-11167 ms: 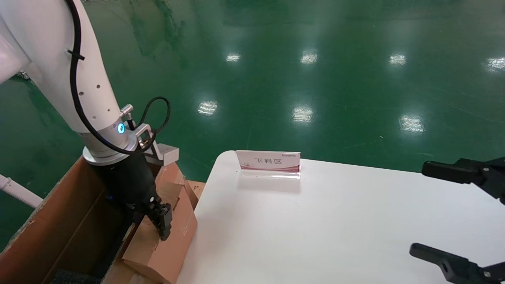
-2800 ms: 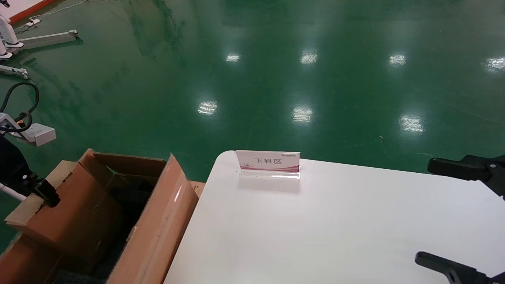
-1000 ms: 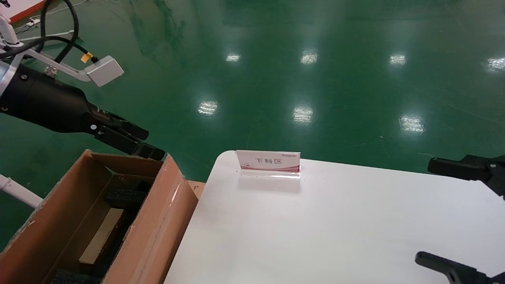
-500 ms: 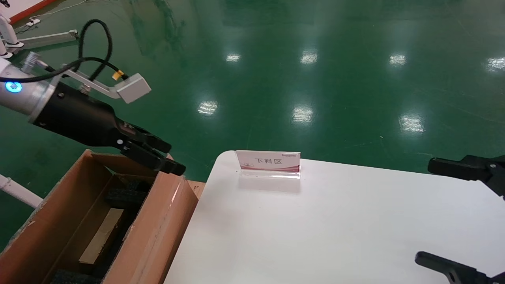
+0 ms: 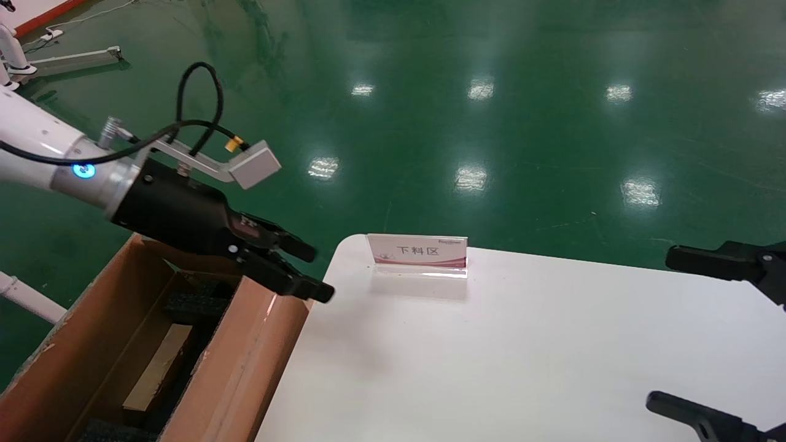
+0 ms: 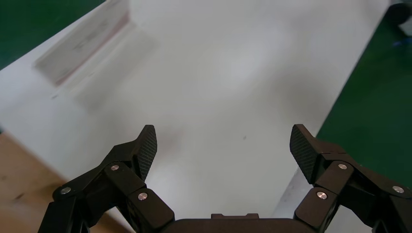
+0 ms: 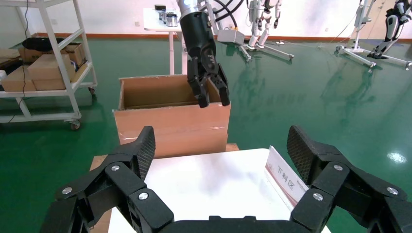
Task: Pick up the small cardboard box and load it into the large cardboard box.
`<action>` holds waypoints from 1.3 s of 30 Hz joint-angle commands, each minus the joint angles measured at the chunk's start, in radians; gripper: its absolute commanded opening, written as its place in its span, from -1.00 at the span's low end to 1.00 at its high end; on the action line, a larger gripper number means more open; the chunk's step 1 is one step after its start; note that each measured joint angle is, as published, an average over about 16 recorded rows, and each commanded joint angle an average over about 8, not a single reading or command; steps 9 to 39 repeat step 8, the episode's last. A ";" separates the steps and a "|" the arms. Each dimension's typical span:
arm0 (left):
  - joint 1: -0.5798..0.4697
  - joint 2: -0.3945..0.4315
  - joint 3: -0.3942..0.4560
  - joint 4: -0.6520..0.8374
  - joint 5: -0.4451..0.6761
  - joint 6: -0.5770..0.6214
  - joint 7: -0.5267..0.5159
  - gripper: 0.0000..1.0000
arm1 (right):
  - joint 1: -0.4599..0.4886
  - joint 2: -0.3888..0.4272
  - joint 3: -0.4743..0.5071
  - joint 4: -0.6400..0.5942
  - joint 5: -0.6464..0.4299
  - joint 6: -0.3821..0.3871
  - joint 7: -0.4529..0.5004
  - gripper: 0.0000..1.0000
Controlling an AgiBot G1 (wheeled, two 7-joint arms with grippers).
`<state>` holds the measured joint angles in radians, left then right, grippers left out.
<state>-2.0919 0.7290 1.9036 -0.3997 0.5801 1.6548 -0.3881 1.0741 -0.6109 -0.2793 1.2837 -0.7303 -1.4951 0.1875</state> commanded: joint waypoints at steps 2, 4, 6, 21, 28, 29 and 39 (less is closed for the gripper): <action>0.031 -0.003 -0.050 -0.027 0.005 -0.005 0.006 1.00 | 0.000 0.000 0.000 0.000 0.000 0.000 0.000 1.00; 0.053 -0.006 -0.085 -0.046 0.008 -0.008 0.010 1.00 | 0.000 0.000 0.000 0.000 0.000 0.000 0.000 1.00; 0.071 -0.008 -0.114 -0.062 0.011 -0.011 0.014 1.00 | 0.000 0.000 0.000 0.000 0.000 0.000 0.000 1.00; 0.082 -0.009 -0.130 -0.071 0.012 -0.013 0.016 1.00 | 0.000 0.000 0.000 0.000 0.000 0.000 0.000 1.00; 0.082 -0.009 -0.130 -0.071 0.012 -0.013 0.016 1.00 | 0.000 0.000 0.000 0.000 0.000 0.000 0.000 1.00; 0.082 -0.009 -0.130 -0.071 0.012 -0.013 0.016 1.00 | 0.000 0.000 0.000 0.000 0.000 0.000 0.000 1.00; 0.082 -0.009 -0.130 -0.071 0.012 -0.013 0.016 1.00 | 0.000 0.000 0.000 0.000 0.000 0.000 0.000 1.00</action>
